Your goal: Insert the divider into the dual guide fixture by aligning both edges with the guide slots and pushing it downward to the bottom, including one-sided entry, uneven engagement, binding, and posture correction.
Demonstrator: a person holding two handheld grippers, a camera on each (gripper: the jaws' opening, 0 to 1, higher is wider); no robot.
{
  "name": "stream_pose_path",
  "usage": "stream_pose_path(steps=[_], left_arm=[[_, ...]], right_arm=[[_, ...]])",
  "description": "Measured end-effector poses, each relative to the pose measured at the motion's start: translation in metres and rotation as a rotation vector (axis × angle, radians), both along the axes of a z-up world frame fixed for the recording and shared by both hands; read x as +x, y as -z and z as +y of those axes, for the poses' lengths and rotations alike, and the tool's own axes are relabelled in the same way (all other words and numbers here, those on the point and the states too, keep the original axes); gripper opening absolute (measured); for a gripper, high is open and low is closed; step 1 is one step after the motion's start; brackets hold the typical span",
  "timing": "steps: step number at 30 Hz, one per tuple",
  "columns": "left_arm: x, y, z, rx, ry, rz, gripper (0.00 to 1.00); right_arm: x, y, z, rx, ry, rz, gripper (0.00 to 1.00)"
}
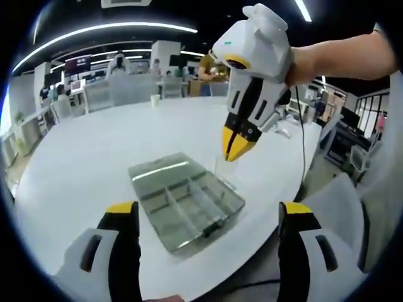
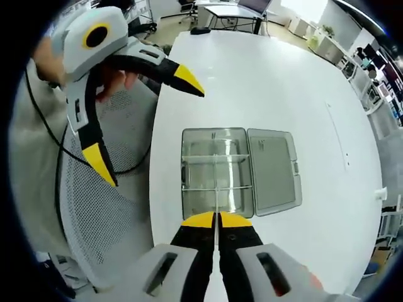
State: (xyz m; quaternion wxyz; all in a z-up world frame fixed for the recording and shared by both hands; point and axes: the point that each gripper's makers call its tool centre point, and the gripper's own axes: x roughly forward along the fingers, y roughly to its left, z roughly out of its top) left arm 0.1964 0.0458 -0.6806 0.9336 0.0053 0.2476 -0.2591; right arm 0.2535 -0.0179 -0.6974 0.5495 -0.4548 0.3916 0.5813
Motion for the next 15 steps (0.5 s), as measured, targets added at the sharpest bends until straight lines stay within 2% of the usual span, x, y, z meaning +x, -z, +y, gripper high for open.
stream_pose_path(steps=[15], left_arm=[[0.0, 0.003, 0.0, -0.016, -0.004, 0.016, 0.89]], right_arm=[[0.001, 0.012, 0.005, -0.006, -0.004, 0.015, 0.0]])
